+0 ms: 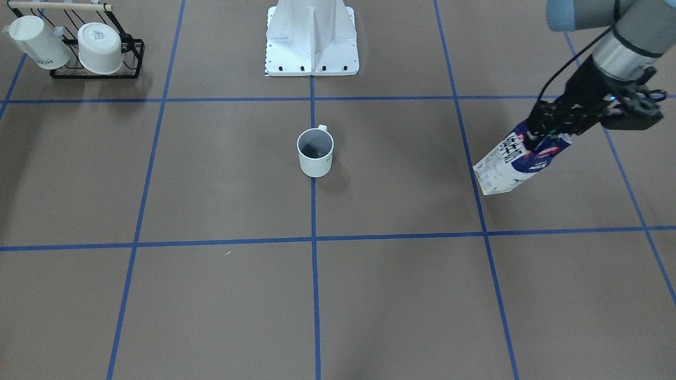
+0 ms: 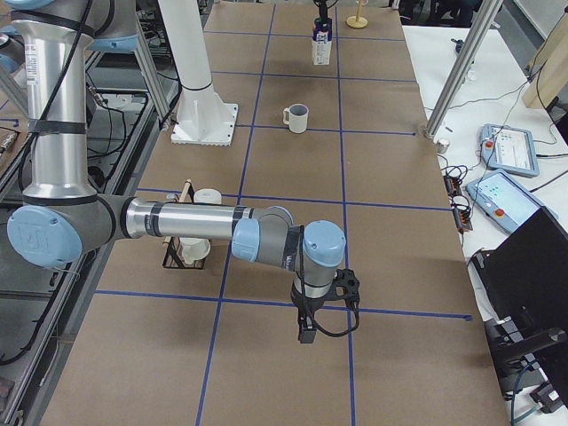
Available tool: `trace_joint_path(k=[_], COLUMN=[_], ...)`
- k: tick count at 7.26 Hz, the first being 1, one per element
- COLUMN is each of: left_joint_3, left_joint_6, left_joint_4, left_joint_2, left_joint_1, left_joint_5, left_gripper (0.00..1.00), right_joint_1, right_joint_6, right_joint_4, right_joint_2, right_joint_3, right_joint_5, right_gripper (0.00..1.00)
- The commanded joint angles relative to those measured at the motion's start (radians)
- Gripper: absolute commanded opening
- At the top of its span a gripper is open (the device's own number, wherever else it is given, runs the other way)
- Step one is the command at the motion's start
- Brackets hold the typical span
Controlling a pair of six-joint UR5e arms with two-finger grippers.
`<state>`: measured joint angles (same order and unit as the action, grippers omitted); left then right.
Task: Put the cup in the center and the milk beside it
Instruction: 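Carry the blue milk carton with the left gripper beside the mug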
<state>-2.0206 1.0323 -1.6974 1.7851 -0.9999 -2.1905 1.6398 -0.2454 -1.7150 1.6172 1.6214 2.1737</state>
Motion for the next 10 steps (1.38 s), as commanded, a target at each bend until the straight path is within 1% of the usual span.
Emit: trace_joint_path(k=[1,2,3,4,5,8,10], left_joint_3=[0.002,0.017,0.035,0.099,0.118,0.132,0.180], left_joint_6=[0.170,0.198,0.212,0.232,0.232,0.232,0.244], left_joint_4=[0.314,0.394,0.394,0.394,0.392,0.374,0.299], left_joint_2=[0.300,0.383,0.405,0.471,0.482,0.502,0.502], left_joint_1=[0.197,0.290,0.337,0.362,0.401,0.428,0.443], left_joint_5=[0.139,0.225,0.253,0.288,0.311,0.313,0.314], left_gripper=[0.00,0.00,0.00,0.00,0.00,0.00,0.00], right_joint_1=[0.000,0.000,0.000,0.000,0.000,0.000,0.000], right_joint_6=[0.000,0.000,0.000,0.000,0.000,0.000,0.000], right_joint_4=[0.000,0.000,0.000,0.000,0.000,0.000,0.000], right_joint_2=[0.006,0.006,0.006,0.006,0.006,0.006,0.006], right_joint_3=[0.000,0.000,0.000,0.002,0.000,0.000,0.000], right_joint_5=[0.000,0.000,0.000,0.001,0.002,0.002,0.002], right_gripper=[1.00,1.00,1.00,1.00,1.00,1.00,1.00])
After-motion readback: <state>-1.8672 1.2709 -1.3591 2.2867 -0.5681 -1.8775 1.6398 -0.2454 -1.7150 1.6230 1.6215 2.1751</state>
